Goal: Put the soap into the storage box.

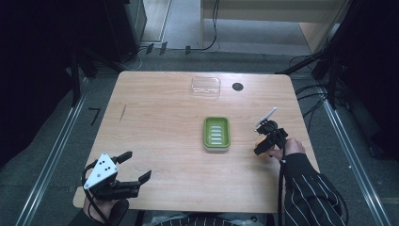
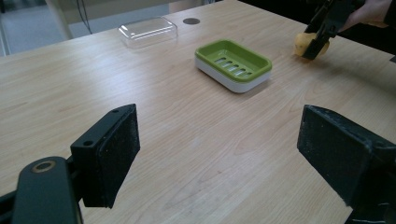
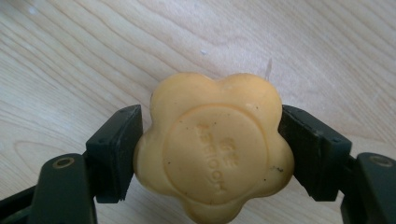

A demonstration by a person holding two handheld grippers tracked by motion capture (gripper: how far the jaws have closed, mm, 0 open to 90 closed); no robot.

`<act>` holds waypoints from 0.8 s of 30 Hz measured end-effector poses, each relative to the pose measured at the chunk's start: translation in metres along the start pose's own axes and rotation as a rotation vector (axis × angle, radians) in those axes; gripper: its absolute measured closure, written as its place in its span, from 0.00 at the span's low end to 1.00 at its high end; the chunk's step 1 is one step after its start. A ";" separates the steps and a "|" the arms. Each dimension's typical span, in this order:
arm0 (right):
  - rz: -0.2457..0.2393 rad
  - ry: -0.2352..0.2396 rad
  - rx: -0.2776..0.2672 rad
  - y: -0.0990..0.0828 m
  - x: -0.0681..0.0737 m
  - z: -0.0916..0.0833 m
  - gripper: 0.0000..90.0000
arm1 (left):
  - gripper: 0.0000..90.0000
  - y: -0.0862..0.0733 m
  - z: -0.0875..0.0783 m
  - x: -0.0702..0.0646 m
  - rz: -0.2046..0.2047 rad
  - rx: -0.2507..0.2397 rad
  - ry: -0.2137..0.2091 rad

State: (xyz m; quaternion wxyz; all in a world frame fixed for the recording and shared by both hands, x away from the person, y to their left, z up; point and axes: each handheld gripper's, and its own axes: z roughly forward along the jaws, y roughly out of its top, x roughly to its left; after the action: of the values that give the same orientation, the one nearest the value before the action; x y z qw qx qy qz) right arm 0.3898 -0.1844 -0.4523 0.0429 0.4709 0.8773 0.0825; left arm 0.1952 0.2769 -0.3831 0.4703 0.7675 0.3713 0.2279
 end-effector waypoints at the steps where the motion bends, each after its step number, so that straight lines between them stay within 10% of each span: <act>1: 0.001 0.004 -0.009 0.001 0.001 -0.001 0.29 | 0.15 0.000 0.000 0.000 -0.001 0.000 0.001; 24: -0.046 0.021 -0.110 0.017 0.014 -0.016 0.29 | 0.15 -0.004 -0.008 0.000 -0.009 0.004 0.024</act>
State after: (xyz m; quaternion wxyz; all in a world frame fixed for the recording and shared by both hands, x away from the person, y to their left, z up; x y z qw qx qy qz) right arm 0.3931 -0.1651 -0.4331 0.0613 0.4468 0.8823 0.1348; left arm 0.1881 0.2826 -0.3832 0.4654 0.7638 0.3809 0.2343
